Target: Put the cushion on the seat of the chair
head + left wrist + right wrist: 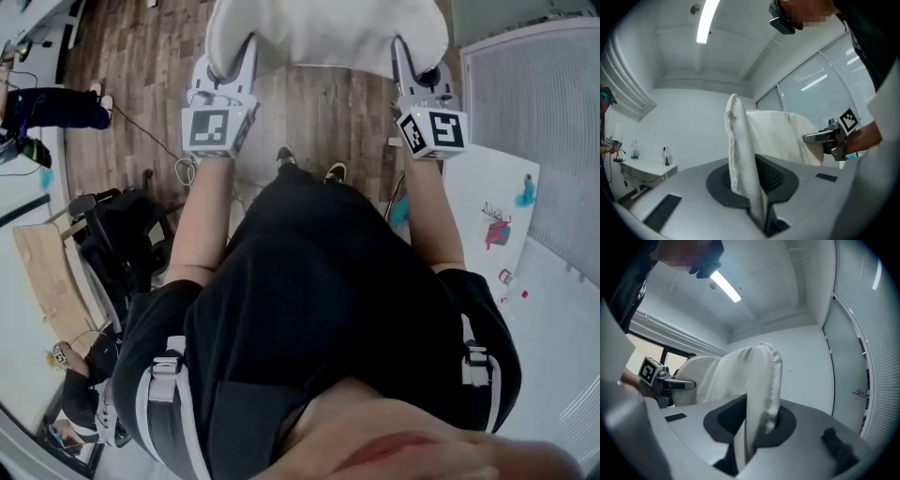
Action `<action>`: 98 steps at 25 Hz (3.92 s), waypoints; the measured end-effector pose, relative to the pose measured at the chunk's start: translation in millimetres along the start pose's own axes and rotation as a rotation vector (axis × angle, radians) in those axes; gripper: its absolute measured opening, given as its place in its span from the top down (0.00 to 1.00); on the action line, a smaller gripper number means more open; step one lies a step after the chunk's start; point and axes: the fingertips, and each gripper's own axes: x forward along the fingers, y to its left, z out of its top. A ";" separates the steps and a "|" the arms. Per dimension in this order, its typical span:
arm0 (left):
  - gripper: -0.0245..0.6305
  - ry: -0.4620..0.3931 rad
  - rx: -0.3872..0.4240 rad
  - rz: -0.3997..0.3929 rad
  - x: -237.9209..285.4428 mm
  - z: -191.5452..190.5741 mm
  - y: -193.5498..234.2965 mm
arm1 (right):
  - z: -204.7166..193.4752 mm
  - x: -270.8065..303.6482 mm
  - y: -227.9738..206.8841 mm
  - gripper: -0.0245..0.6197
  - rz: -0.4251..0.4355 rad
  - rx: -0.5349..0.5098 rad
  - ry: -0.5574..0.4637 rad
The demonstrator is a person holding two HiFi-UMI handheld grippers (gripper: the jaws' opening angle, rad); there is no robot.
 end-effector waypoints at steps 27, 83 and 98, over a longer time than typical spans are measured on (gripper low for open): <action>0.88 -0.020 -0.016 -0.029 4.0 -16.9 92.2 | 1.4 75.6 49.7 0.87 -0.011 -0.017 0.008; 0.88 0.132 0.011 0.094 294.6 -71.0 86.4 | -87.4 267.3 -200.5 0.87 0.126 0.064 0.080; 0.88 0.183 -0.045 0.017 358.4 -131.1 170.9 | -129.2 360.2 -193.7 0.87 0.066 0.075 0.159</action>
